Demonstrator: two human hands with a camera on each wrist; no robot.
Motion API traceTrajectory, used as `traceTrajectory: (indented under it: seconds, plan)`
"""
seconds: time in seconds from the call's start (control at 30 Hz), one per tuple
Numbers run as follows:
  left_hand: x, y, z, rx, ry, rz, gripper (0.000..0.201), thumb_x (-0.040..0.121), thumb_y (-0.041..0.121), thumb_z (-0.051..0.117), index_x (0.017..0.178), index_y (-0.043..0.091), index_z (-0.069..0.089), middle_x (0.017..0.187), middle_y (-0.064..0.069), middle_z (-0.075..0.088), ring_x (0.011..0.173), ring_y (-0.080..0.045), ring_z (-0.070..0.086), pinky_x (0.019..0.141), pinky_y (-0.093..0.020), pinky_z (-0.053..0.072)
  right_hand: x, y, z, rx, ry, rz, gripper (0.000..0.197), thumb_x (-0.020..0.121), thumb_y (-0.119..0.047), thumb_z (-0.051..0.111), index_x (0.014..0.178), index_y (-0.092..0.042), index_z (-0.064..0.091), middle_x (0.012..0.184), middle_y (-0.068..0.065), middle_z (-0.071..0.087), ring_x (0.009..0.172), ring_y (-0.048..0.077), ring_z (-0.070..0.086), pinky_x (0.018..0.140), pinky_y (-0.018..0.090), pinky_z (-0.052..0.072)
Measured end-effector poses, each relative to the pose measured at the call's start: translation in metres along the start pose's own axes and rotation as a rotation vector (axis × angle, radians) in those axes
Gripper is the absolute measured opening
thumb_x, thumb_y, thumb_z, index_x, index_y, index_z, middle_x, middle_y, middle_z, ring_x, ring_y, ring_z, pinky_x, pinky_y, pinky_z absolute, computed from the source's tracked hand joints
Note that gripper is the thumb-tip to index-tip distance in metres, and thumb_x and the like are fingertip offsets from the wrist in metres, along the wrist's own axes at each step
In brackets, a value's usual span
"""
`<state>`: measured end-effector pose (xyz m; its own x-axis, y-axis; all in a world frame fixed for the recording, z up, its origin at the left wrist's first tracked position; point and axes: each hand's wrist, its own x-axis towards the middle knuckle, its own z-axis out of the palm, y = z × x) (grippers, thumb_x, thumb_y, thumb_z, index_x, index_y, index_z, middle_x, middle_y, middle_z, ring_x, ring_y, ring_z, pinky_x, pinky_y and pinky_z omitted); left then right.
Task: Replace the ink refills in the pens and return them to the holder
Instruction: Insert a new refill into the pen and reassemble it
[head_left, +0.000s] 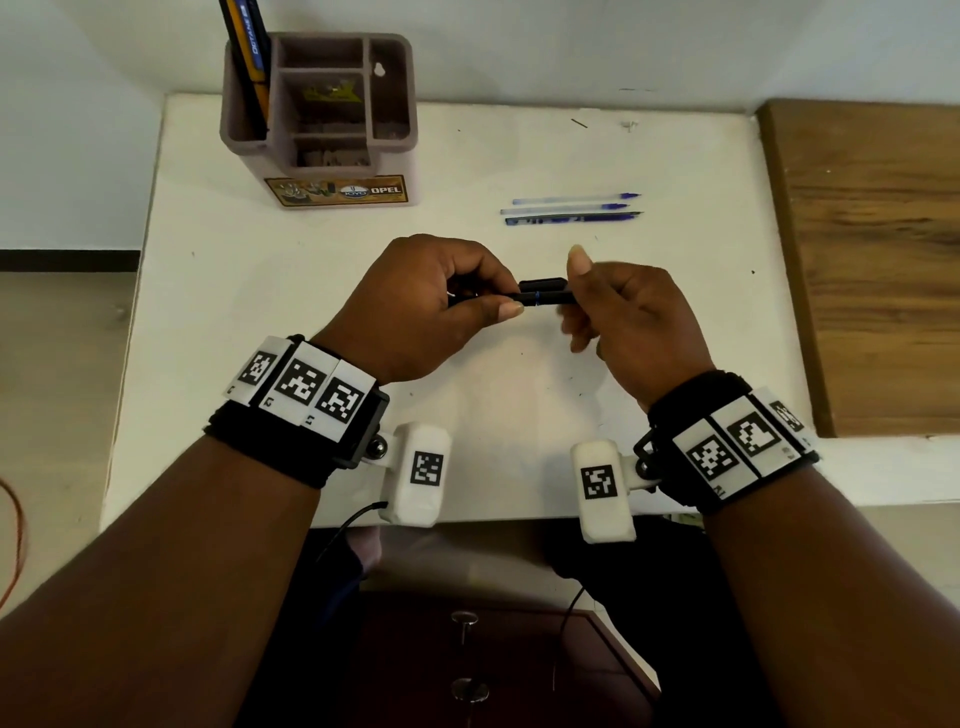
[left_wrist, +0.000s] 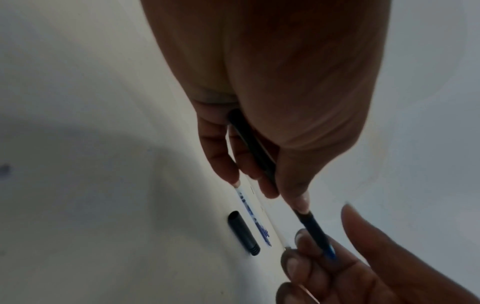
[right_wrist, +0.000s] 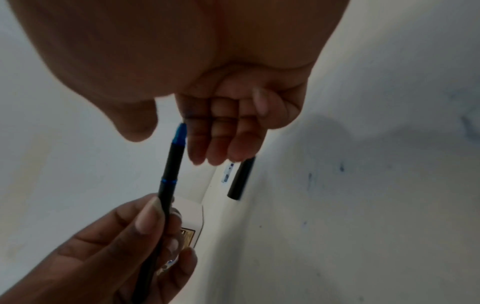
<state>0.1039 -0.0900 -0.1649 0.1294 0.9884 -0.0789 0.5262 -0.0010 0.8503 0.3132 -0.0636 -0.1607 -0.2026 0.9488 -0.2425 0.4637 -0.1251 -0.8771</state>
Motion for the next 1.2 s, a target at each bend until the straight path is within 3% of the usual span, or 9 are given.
traceTrajectory:
  seconds: [0.07,0.23,0.47,0.63,0.77,0.9,1.03,1.13,1.2]
  plan:
    - [0.0,-0.001,-0.001,0.003,0.007,-0.008,0.005,0.086,0.029,0.077,0.09,0.027,0.077,0.079,0.012,0.071,0.077,-0.009,0.063,0.067,-0.015,0.045,0.002,0.002,-0.001,0.036,-0.027,-0.025,0.04,0.1,-0.034,0.056,0.076,-0.003,0.063,0.068,0.008,0.065,0.059,0.014,0.06,0.055,0.018,0.041]
    - [0.0,-0.001,-0.003,0.021,0.012,0.0,0.004,0.085,0.03,0.078,0.089,0.029,0.076,0.077,0.013,0.071,0.075,-0.009,0.063,0.064,-0.014,0.044,0.001,0.003,0.001,-0.068,-0.045,-0.023,0.049,0.103,-0.045,0.046,0.072,-0.011,0.063,0.066,0.003,0.065,0.053,0.009,0.056,0.053,0.014,0.042]
    - [0.001,-0.002,-0.004,0.023,0.004,0.004,0.004,0.086,0.032,0.076,0.089,0.03,0.076,0.077,0.011,0.071,0.071,-0.01,0.062,0.062,-0.017,0.043,0.001,0.006,0.002,-0.086,-0.027,-0.045,0.05,0.104,-0.039,0.047,0.066,-0.009,0.06,0.06,0.006,0.061,0.052,0.011,0.052,0.055,0.018,0.043]
    - [0.001,-0.002,-0.003,0.045,0.005,0.016,0.006,0.086,0.031,0.076,0.089,0.026,0.077,0.072,0.011,0.068,0.067,-0.009,0.058,0.057,-0.012,0.039,0.003,0.008,0.001,-0.108,-0.041,-0.09,0.04,0.102,-0.032,0.055,0.064,-0.018,0.057,0.057,-0.003,0.056,0.053,0.012,0.05,0.056,0.027,0.043]
    - [0.001,0.0,-0.002,0.102,0.038,0.082,0.01,0.087,0.032,0.075,0.091,0.022,0.076,0.073,0.016,0.065,0.07,-0.005,0.058,0.058,-0.008,0.037,0.003,0.007,0.006,-0.014,-0.015,0.019,0.052,0.101,-0.041,0.052,0.053,-0.02,0.048,0.052,-0.003,0.043,0.053,0.02,0.037,0.057,0.037,0.035]
    - [0.0,0.0,-0.005,0.132,0.037,0.115,0.012,0.089,0.033,0.073,0.092,0.022,0.076,0.075,0.019,0.063,0.07,0.0,0.057,0.06,-0.008,0.037,0.0,-0.003,0.01,0.19,-0.057,0.149,0.061,0.103,-0.039,0.05,0.044,-0.026,0.055,0.053,-0.001,0.037,0.05,0.018,0.031,0.05,0.027,0.029]
    - [0.002,-0.005,-0.007,0.096,0.106,0.055,0.013,0.089,0.032,0.074,0.089,0.019,0.076,0.076,0.017,0.067,0.07,0.002,0.059,0.061,-0.006,0.038,0.001,0.002,0.011,0.009,0.005,0.127,0.057,0.103,-0.055,0.038,0.077,-0.012,0.065,0.061,0.003,0.056,0.052,0.013,0.05,0.052,0.022,0.04]
    - [0.004,-0.009,-0.011,0.092,0.15,0.003,0.013,0.089,0.033,0.073,0.088,0.02,0.075,0.072,0.016,0.066,0.064,0.003,0.056,0.058,-0.005,0.036,0.003,0.01,0.009,-0.037,0.034,0.115,0.021,0.102,-0.041,0.048,0.11,-0.027,0.063,0.066,0.002,0.059,0.055,0.009,0.053,0.062,0.025,0.046]
    - [0.004,-0.011,-0.011,0.102,0.161,-0.012,0.013,0.089,0.033,0.073,0.088,0.02,0.074,0.071,0.016,0.064,0.064,0.004,0.055,0.058,-0.005,0.034,0.004,0.016,0.009,-0.206,-0.025,0.091,0.026,0.098,-0.034,0.057,0.123,-0.037,0.056,0.06,-0.001,0.057,0.056,0.007,0.055,0.066,0.023,0.045]
